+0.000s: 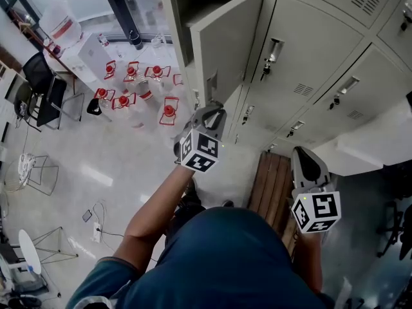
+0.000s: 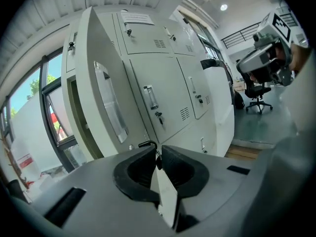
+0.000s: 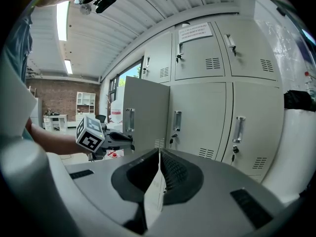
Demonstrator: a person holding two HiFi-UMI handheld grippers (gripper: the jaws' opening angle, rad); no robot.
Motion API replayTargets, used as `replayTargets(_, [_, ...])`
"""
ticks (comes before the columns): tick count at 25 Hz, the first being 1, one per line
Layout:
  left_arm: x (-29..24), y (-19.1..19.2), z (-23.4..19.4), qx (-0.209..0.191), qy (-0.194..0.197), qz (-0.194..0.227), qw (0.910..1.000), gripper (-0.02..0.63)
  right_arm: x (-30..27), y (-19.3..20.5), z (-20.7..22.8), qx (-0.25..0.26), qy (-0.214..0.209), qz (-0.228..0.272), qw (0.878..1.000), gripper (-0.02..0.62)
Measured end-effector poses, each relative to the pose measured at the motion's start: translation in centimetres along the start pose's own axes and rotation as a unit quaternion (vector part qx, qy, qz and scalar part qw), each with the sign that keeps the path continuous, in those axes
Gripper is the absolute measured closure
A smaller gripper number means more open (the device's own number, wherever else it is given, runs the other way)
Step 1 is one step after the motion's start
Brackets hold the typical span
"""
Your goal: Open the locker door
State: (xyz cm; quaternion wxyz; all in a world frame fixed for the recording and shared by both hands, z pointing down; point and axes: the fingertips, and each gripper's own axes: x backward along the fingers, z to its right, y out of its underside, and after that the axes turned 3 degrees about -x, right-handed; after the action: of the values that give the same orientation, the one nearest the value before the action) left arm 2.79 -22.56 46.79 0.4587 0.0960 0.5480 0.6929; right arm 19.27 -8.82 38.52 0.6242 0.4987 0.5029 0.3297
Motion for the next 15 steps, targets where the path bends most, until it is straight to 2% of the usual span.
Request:
replayTargets(6, [2.3, -0.8, 1.9, -0.018, 0.032, 0.018, 0.9992, 0.566, 0.9, 0.0, 1.2, -0.002, 0.013, 0.003, 1.0, 0.557])
replayTargets(15, [7.7, -3.6, 0.7, 0.008, 0.032, 0.061, 0.9976, 0.583, 0.7, -0.6, 1.2, -0.007, 0.0, 0.008, 1.0, 0.557])
